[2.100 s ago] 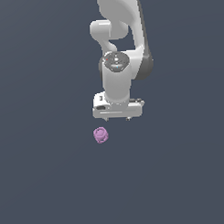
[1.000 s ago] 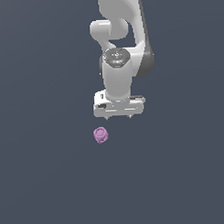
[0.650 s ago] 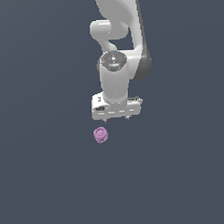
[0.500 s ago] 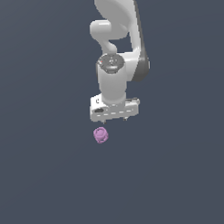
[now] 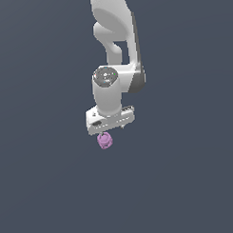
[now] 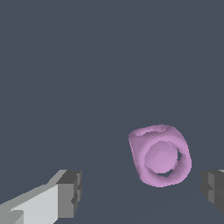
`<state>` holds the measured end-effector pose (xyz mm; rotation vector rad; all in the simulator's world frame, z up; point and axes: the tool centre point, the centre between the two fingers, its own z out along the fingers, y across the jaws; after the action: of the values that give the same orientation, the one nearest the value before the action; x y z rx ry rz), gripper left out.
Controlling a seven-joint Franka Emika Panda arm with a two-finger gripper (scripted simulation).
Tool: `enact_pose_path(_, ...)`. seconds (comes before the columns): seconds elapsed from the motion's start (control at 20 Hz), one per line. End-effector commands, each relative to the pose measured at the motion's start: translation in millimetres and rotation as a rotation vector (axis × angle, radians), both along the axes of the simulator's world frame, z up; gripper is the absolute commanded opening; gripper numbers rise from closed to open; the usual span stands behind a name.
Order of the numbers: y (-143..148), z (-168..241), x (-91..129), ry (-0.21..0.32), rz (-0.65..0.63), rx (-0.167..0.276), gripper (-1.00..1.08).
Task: Pick up the object and move it to a goal position.
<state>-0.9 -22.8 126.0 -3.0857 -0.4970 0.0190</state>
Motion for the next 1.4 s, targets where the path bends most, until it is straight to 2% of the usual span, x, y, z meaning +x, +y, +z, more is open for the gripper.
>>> enact_pose_path(0.0,-10,-8,1,-0.004,0.056,-0.003,1.00)
enact_pose_path(0.6,-38,-33,2,-0.015,0.221,-0.011,1.00)
enact_pose_path(1.05,-41,-38,2,-0.016,0.237,-0.012,1.00)
enact_pose_path(1.35,-41,-60,1,-0.016,0.239,-0.012,1.00)
